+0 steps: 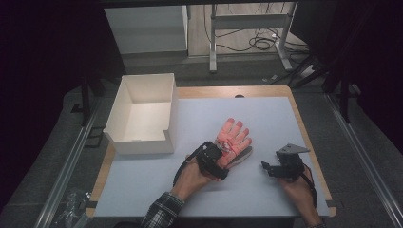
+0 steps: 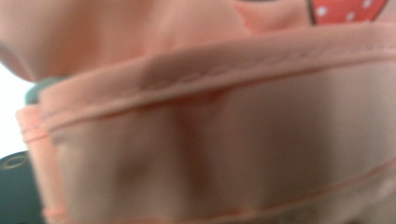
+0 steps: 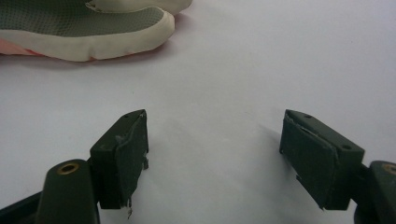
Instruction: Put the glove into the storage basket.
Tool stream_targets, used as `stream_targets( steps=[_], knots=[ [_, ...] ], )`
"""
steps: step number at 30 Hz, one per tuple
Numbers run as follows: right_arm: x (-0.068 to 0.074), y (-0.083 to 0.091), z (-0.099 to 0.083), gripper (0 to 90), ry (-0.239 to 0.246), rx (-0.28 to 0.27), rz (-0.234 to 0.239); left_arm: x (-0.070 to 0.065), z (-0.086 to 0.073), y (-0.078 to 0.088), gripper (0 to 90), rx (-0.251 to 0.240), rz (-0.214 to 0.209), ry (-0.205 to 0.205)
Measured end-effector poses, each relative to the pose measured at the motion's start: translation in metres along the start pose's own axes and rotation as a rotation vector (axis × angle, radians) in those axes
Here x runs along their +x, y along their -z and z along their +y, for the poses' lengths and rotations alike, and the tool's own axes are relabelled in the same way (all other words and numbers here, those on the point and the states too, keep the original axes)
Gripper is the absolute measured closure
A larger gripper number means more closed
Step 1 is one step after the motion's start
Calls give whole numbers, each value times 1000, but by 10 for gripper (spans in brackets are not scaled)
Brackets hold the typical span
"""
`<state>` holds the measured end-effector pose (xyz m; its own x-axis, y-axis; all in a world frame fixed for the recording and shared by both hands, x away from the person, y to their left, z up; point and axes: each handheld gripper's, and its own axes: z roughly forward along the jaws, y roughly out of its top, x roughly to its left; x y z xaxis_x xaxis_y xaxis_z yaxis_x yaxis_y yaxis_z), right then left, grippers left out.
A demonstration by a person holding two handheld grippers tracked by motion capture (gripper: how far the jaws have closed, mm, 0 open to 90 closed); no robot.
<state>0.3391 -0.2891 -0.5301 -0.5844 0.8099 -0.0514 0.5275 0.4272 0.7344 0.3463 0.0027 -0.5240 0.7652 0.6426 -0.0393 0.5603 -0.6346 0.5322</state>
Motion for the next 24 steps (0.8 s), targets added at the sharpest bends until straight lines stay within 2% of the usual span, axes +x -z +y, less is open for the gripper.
stream_targets(
  steps=[5, 9, 14, 20, 24],
  knots=[
    [0, 0, 0, 239, 0, 0, 0, -1, 0, 8, 334, -8, -12, -14],
    [0, 0, 0, 239, 1, 0, 0, 2, 0, 13, 413, -22, -32, -6],
    [0, 0, 0, 239, 1, 0, 0, 3, 3, 18, 432, -19, -33, -7],
    [0, 0, 0, 239, 1, 0, 0, 11, 8, 28, 432, -27, -18, 26],
    [0, 0, 0, 239, 2, 0, 0, 15, 13, 36, 430, -25, 3, 28]
  ],
)
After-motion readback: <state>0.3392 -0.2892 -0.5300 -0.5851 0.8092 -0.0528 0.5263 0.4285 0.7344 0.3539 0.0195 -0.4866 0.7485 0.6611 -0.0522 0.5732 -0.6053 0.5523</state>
